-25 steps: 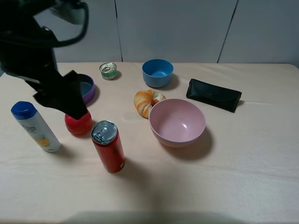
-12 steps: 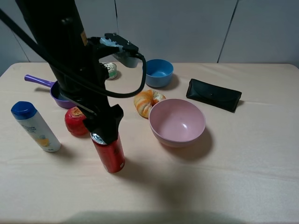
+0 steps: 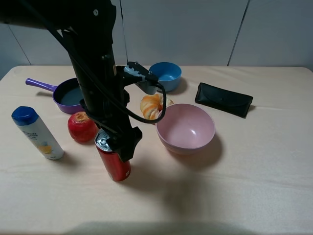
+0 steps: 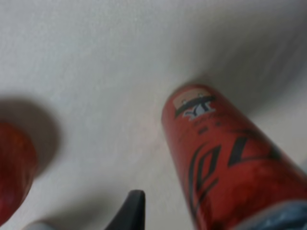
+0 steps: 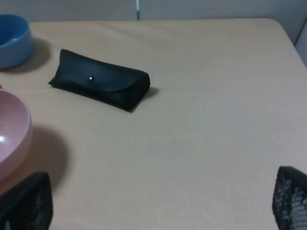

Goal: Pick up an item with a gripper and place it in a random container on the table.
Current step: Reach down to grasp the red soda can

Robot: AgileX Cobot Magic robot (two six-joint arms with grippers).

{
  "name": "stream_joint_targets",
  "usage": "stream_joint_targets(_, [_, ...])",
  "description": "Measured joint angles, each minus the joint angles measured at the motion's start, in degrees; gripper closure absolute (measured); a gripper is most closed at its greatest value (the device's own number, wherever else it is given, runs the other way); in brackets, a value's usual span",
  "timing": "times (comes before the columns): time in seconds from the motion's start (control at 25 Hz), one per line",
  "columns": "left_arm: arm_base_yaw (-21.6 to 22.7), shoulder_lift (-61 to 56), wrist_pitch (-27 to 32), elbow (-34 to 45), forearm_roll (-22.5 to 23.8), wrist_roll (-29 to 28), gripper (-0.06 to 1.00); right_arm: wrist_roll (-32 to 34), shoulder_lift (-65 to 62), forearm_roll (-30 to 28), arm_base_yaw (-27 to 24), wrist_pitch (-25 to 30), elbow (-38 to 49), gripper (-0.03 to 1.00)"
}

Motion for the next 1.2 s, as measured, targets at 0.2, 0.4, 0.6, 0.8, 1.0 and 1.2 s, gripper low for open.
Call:
stream_joint_targets(0.2, [-1.94,1.8,-2.01,0.11,0.44,0.06,-0.02,0.0,0.0,0.0,0.0,0.0,0.0,0.27])
stream_joint_targets(0.4, [-2.62,3.05,-2.27,1.47,1.32,0.11,-0.02,0.0,0.0,0.0,0.0,0.0,0.0,0.27])
stream_joint_targets(0.6, [-2.62,3.17,-3.57,4.96,2.5,0.11,-0.02,0.0,0.0,0.06,0.0,0.0,0.0,0.27])
stream_joint_targets(0.8, [-2.62,3.03,-7.2,7.36,3.28,0.11,-0.02,0.0,0.0,0.06,0.0,0.0,0.0,0.27])
stream_joint_targets(1.0, [-2.62,2.96,-9.87,7.57,3.28,0.11,0.07,0.0,0.0,0.06,0.0,0.0,0.0,0.27])
stream_joint_targets(1.2, [-2.62,2.96,-10.48,7.63,3.28,0.2,0.29,0.0,0.0,0.06,0.0,0.0,0.0,0.27])
